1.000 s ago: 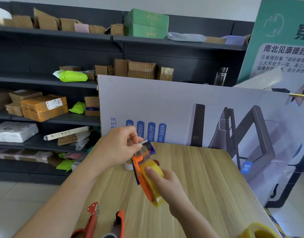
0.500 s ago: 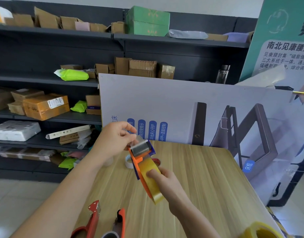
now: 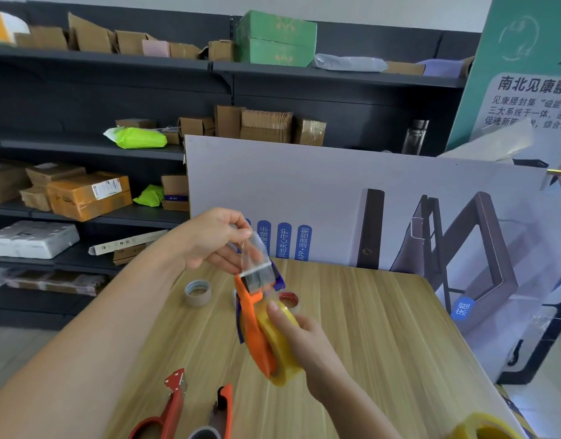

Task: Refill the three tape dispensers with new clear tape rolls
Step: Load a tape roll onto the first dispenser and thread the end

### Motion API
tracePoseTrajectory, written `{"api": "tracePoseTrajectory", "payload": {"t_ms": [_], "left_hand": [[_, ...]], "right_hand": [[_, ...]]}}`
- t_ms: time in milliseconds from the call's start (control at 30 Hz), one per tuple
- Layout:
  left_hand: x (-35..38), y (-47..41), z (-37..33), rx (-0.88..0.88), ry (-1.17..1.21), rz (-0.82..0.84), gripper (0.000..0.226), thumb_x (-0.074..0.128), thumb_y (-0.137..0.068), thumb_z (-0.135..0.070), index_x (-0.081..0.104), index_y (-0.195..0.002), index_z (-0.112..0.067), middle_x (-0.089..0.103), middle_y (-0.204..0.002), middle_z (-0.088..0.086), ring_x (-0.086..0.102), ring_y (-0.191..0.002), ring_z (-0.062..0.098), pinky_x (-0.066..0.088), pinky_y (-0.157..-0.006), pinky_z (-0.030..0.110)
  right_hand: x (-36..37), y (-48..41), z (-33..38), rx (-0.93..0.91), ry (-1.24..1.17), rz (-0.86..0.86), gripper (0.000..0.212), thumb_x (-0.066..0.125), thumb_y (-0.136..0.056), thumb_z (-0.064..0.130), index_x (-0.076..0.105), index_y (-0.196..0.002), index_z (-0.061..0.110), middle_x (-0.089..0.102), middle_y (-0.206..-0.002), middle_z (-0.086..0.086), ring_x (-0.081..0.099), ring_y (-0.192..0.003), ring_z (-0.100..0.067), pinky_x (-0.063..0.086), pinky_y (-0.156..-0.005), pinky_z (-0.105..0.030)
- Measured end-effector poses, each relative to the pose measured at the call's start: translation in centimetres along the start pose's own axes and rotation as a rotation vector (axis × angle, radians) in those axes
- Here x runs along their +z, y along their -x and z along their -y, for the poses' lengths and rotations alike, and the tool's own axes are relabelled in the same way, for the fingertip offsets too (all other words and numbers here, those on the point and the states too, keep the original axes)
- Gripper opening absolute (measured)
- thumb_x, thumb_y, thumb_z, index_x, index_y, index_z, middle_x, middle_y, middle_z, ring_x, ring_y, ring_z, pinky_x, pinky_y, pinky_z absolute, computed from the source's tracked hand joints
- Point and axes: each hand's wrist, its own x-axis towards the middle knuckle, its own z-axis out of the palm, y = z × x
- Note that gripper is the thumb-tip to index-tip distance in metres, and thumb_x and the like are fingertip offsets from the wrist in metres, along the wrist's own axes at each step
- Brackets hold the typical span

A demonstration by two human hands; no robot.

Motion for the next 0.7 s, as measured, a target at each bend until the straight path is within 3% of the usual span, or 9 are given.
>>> {"api": "tracePoseTrajectory", "payload": {"t_ms": [200,367,533,633,700], "left_hand": [[-1.6,-0.7,-0.4,0.062,0.126,-0.177,0.014,0.046,-0.097,-0.007,0.055,-0.086,-0.009,0.075,-0.077,0.012,0.073,-0.065,0.028,0.059,-0.053,0.032],[-1.4,-1.4,-1.1,0.104,0.104,-0.218,0.015,0.047,-0.097,-0.008,0.055,-0.085,-0.011,0.075,-0.074,0.010,0.072,-0.063,0.030,0.059,-0.054,0.034],[-2.6,-1.9,-1.2,0.118,0.111,-0.323,0.012,0.048,-0.097,-0.006,0.057,-0.089,-0.008,0.075,-0.073,0.009,0.072,-0.063,0.028,0.059,-0.057,0.035],[-2.4,-2.3,-1.1,0.097,0.105,-0.297,0.011,0.048,-0.097,-0.007,0.056,-0.089,-0.008,0.075,-0.073,0.008,0.072,-0.062,0.029,0.058,-0.055,0.035],[-2.4,-2.6,-1.2,0.090,0.087,-0.277,0.010,0.049,-0.096,-0.007,0.057,-0.089,-0.008,0.075,-0.074,0.008,0.072,-0.063,0.029,0.059,-0.055,0.034]], "right_hand": [[-0.8,0.1,0.6,-0.067,0.000,0.156,0.046,0.069,-0.070,0.042,0.071,-0.104,0.011,0.071,-0.092,-0.002,0.065,-0.083,-0.013,0.049,-0.079,-0.027],[-0.3,-0.1,0.9,-0.061,-0.017,0.094,0.046,0.066,-0.080,0.059,0.073,-0.093,0.015,0.076,-0.087,-0.004,0.069,-0.079,-0.011,0.054,-0.078,-0.029],[-0.7,0.1,1.2,-0.103,-0.058,0.156,0.033,0.069,-0.074,0.044,0.072,-0.091,0.016,0.068,-0.082,0.001,0.063,-0.074,-0.010,0.052,-0.065,-0.018],[-0.5,0.0,1.3,-0.034,-0.044,0.100,0.033,0.067,-0.066,0.049,0.070,-0.085,0.023,0.068,-0.080,0.008,0.063,-0.072,-0.006,0.049,-0.070,-0.022],[-0.2,-0.3,1.0,0.022,-0.065,0.022,0.040,0.068,-0.070,0.060,0.069,-0.089,0.025,0.074,-0.087,0.009,0.069,-0.081,-0.008,0.053,-0.077,-0.027]]}}
